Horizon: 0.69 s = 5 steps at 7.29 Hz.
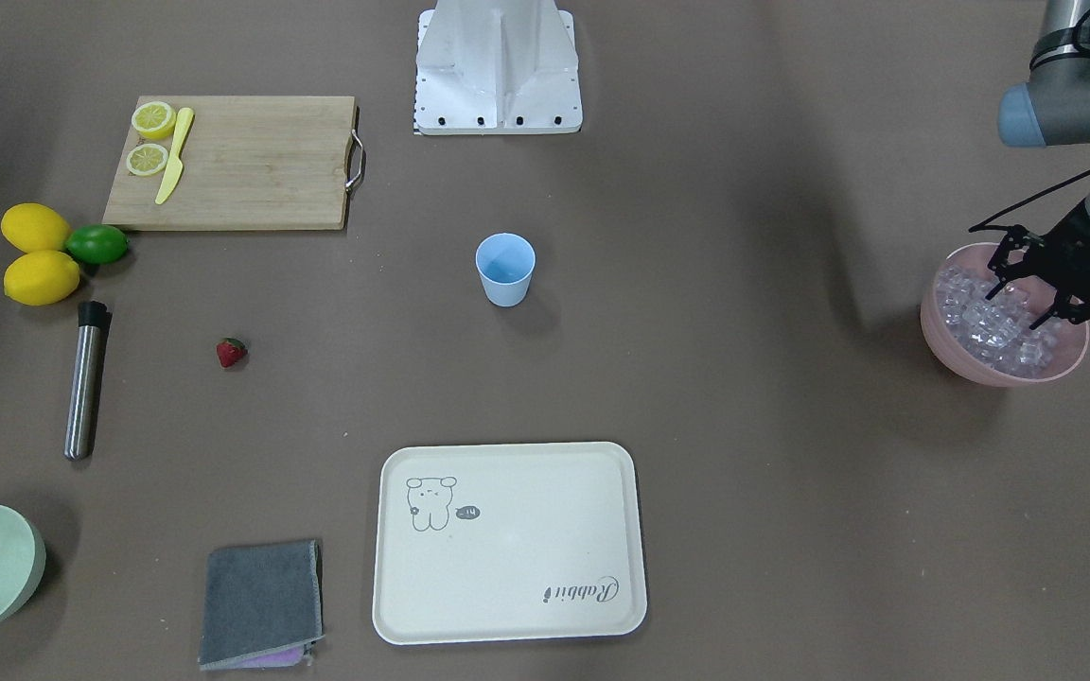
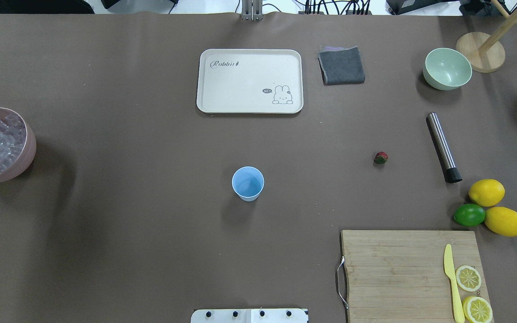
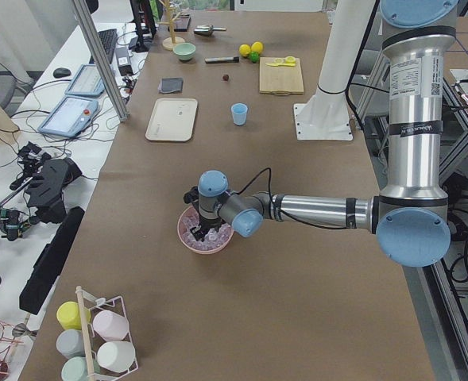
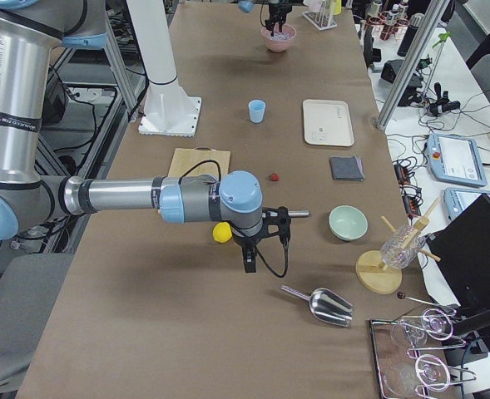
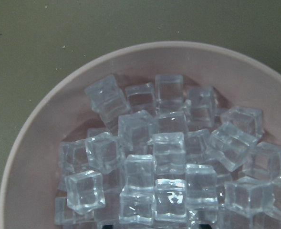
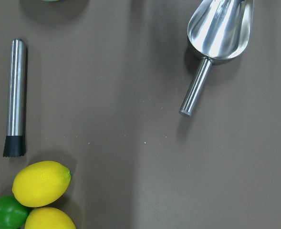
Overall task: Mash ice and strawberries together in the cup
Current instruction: 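Lower the left gripper into the ice bowl and grasp one ice cube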
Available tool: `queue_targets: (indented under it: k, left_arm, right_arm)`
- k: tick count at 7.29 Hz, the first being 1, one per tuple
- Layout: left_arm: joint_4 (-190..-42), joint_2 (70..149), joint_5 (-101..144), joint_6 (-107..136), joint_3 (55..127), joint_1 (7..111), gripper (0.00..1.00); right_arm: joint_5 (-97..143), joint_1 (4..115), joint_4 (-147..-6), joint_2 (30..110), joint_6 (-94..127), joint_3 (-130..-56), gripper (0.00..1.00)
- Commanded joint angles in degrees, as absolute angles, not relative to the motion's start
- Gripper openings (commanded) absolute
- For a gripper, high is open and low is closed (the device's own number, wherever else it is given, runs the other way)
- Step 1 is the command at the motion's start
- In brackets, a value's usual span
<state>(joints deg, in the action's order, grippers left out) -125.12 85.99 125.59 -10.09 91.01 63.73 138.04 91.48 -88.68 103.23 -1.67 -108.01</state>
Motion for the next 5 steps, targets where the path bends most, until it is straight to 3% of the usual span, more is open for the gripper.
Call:
queue_targets:
  k: [1,2,3,5]
  left_arm:
    - [-125.2,85.2,125.6,-10.0,91.4,63.8,0.42]
    - [-125.3,84.6,125.6,-9.8,91.8,63.8,0.16]
    - [-125.4,84.6,125.7,-9.7,91.8,63.8,0.0]
    - [-125.1,85.6,126.6,-9.7,92.3,63.9,0.0]
  right_arm:
    - [138.9,91.5,-88.7,103.2,-1.7,-108.0,1.0]
    - [139.1,91.5,-88.8,103.2,-1.7,-108.0,1.0]
    - [139.7,91.5,-88.7,103.2,-1.7,-108.1,1.0]
    - [139.7,91.6,-88.8,103.2,-1.7,-108.2,1.0]
